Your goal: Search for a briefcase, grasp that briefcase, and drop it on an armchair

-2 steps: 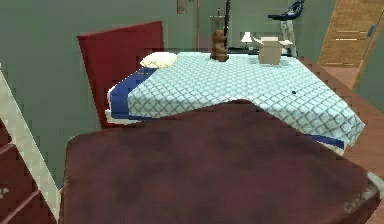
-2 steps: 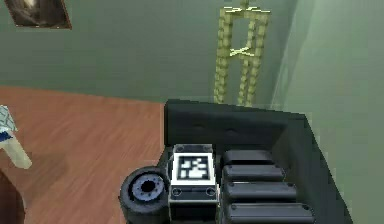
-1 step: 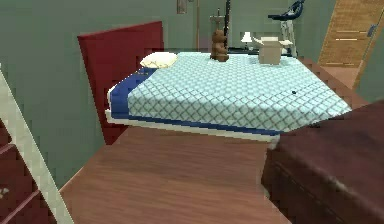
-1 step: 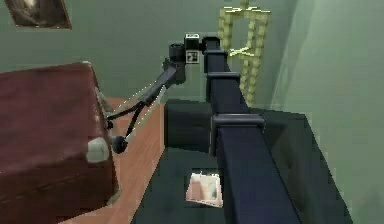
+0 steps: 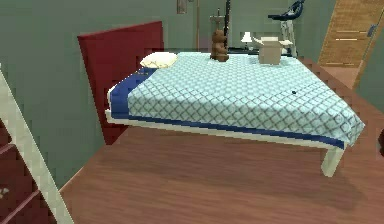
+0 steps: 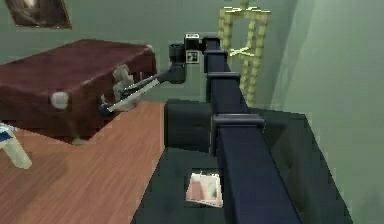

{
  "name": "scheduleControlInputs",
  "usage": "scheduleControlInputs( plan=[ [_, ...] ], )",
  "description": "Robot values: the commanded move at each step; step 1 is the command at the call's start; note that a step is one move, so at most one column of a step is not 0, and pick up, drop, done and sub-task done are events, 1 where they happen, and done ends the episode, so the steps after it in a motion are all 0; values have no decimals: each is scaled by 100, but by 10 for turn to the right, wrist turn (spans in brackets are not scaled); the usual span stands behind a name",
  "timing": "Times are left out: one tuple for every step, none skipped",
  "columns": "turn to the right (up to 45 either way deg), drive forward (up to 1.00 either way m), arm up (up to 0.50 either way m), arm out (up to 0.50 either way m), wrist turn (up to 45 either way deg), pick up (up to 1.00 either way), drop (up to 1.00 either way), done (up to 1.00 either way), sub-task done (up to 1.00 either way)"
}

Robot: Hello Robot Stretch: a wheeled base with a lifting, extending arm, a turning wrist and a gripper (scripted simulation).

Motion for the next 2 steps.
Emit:
scheduleControlInputs(
  plan=[
    [0, 0, 0, 0, 450, 0, 0, 0, 0],
    [0, 0, 0, 0, 450, 0, 0, 0, 0]
  ],
)
